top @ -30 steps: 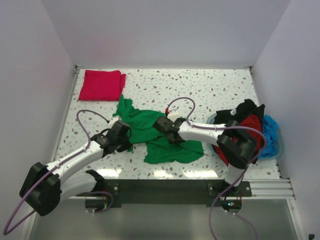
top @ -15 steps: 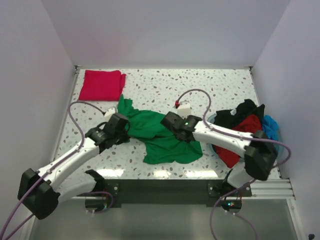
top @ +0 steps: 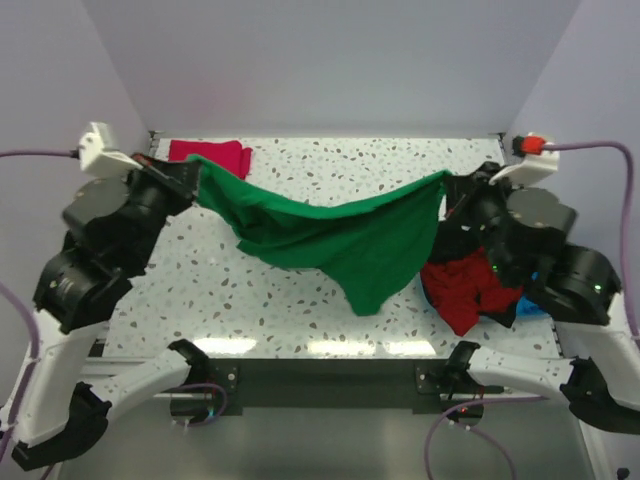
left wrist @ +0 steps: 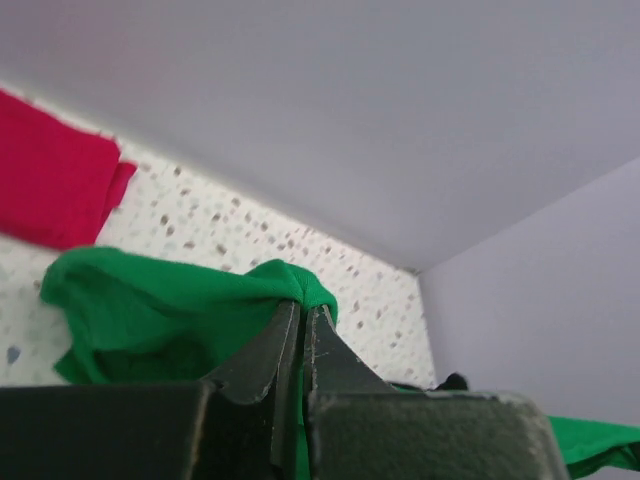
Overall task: Fold and stack the t-shirts
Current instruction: Flatten the tshirt out
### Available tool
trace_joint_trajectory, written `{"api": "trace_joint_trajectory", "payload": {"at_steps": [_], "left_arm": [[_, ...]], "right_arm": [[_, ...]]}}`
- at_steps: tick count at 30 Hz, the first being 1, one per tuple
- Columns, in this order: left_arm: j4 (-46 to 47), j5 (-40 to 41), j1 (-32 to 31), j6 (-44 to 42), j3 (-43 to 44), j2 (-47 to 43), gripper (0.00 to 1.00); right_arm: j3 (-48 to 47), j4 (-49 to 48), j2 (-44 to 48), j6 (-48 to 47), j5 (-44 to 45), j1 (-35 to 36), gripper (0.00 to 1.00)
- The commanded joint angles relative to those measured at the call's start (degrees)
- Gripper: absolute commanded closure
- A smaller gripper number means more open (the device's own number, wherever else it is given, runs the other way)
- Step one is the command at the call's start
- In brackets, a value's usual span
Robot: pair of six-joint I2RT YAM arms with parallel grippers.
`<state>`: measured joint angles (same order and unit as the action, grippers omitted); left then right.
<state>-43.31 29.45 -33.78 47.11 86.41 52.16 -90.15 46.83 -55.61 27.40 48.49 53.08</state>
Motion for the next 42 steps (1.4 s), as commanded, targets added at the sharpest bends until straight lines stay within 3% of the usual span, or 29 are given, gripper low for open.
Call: {"api": "trace_joint_trajectory", "payload": {"at_steps": [1, 7, 13, 20, 25, 29, 30, 32, 33, 36, 39, 42], "left_arm": [[-0.64, 1.15, -0.06, -6.94, 12.25, -0.92, 1.00], [1.12, -8.50, -0.06, -12.83, 26.49, 0.39, 1.00], [2.53, -18.20, -0.06, -14.94, 36.09, 3.38, 1.00], [2.53, -14.17, -0.06, -18.28, 37.08, 6.80, 1.00], [3.31, 0.93, -0.06, -19.34, 28.75, 10.85, 1.00], [5.34, 7.72, 0.20, -19.25, 21.70, 17.08, 1.00], [4.30, 7.90, 2.21, -18.29, 21.26, 18.84, 1.00], [5.42, 0.73, 7.56, -16.37, 17.76, 22.71, 1.00], [7.60, -2.70, 13.77, -15.22, 15.74, 23.77, 1.00], [17.68, -7.30, 18.47, -15.29, 6.42, 27.28, 1.00], [28.85, -12.66, 19.19, -18.89, -2.01, 32.55, 1.00], [34.25, -12.13, 20.15, -20.66, -1.61, 40.98, 1.00]], "right_arm": [[-9.48, -2.10, 0.15, -7.79, -5.93, -0.26, 1.00], [-21.71, -0.95, 0.60, -8.77, -26.65, -0.26, 1.00], [-27.80, 0.72, -0.64, -8.76, -29.41, -0.17, 1.00], [-23.76, -1.47, -0.90, -9.73, -24.07, -0.26, 1.00], [-17.37, -5.67, -4.76, -11.75, -3.97, -0.26, 1.00], [-9.44, -14.03, -8.97, -15.44, 3.98, -1.22, 1.00], [-8.74, -14.13, -10.29, -14.84, 2.33, -5.57, 1.00], [-6.89, -12.29, -15.19, -9.31, -13.53, -13.92, 1.00], [-5.49, -13.16, -16.88, -8.60, -17.77, -19.88, 1.00], [0.31, -20.09, -23.91, -9.20, -23.35, -23.80, 1.00], [1.64, -24.32, -32.32, -9.03, -26.42, -27.13, 1.00], [-0.28, -28.53, -41.55, -7.63, -30.29, -30.83, 1.00]]}}
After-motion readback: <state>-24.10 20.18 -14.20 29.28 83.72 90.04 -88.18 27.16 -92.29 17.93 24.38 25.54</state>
